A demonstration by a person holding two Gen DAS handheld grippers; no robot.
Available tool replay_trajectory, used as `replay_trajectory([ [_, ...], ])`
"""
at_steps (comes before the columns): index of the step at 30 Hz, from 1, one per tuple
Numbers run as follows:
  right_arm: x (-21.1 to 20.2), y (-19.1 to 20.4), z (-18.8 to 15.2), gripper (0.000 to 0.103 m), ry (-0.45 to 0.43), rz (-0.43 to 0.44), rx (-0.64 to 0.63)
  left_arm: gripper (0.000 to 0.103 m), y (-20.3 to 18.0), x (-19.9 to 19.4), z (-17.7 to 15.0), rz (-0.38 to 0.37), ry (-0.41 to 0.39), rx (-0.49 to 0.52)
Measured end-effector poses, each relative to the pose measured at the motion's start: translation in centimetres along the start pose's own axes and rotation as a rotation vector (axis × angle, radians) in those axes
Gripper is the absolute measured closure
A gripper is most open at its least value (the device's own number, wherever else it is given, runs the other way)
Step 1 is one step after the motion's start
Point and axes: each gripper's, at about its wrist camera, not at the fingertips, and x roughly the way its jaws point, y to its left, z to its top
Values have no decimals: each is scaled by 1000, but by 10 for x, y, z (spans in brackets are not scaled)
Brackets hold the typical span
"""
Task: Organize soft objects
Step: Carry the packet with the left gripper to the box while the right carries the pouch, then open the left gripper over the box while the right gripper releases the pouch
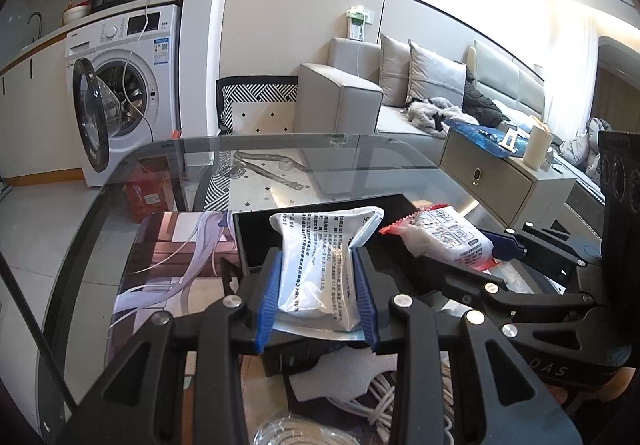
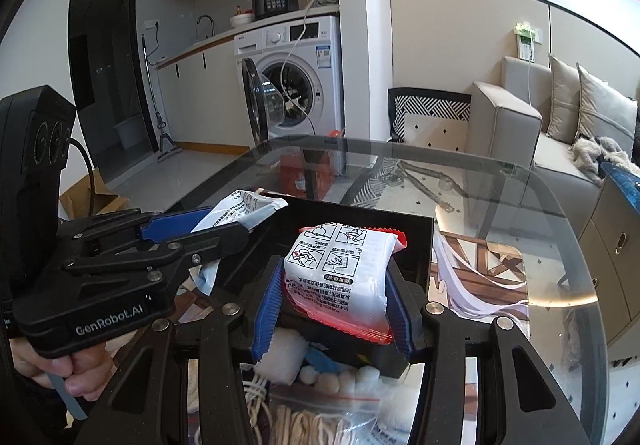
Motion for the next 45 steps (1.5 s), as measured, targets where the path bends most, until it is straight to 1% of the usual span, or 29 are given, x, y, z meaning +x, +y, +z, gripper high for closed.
replay_trajectory([
  [6, 20, -6, 2, 55, 30, -4, -21, 69, 2, 20, -1, 2, 36, 10],
  [18, 47, -15, -2, 55, 101, 0, -45, 69, 1, 38, -3, -11, 77, 26],
  [23, 47, -16, -5, 55, 106, -2, -30, 70, 0, 43, -6, -4, 90, 42],
  [28, 47, -15, -4, 55, 114, -11, -16, 70, -4, 43, -8, 15, 88, 89],
  [32, 45, -12, -5, 55, 123, -19, -2, 70, -1, 41, -8, 17, 91, 96],
  [36, 43, -8, -7, 55, 128, -7, 5, 70, 2, 41, -8, 25, 93, 100],
  [39, 43, -9, -8, 52, 115, -5, -9, 70, 1, 41, -7, 23, 101, 103],
  [41, 40, -7, -8, 48, 100, -14, -37, 70, 0, 40, -8, 17, 107, 104],
  [42, 37, -6, -9, 44, 88, -18, -52, 69, 0, 39, -8, 11, 113, 102],
  [43, 33, -5, -9, 42, 72, -26, -71, 66, -1, 38, -8, 4, 116, 99],
  [44, 27, -4, -8, 38, 51, -40, -86, 63, 0, 37, -8, 1, 117, 97],
  [45, 21, -4, -8, 32, 28, -53, -95, 56, 0, 34, -8, -2, 111, 96],
])
